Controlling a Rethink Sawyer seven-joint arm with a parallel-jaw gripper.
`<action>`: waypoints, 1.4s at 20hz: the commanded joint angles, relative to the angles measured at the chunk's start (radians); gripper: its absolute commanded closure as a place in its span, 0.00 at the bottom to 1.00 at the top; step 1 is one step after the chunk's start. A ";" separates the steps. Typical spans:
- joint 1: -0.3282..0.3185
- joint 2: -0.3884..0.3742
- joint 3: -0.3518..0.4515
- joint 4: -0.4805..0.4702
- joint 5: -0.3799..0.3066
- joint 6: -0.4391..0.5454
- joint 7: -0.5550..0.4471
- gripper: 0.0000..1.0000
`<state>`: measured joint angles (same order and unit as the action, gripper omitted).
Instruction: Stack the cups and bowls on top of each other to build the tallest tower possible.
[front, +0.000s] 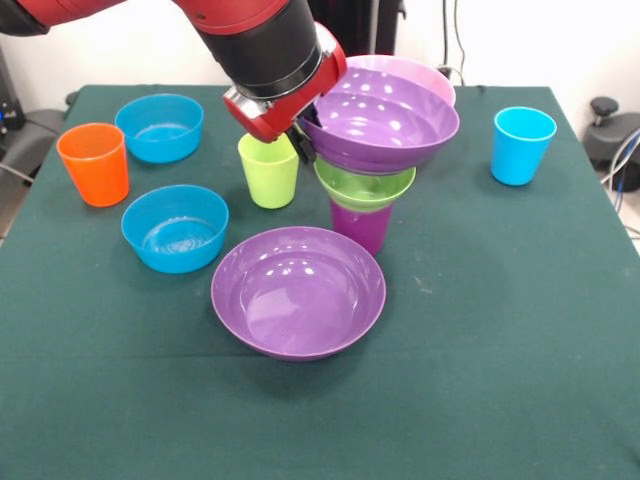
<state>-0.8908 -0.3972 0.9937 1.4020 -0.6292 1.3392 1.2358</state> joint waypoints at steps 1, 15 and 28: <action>0.032 0.064 -0.053 0.018 -0.082 -0.085 -0.256 1.00; 0.037 0.068 -0.063 0.016 -0.086 -0.106 -0.250 1.00; 0.057 0.053 -0.103 0.004 -0.118 -0.070 -0.256 1.00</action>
<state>-0.8791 -0.3526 0.9774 1.4030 -0.6466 1.2590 1.2358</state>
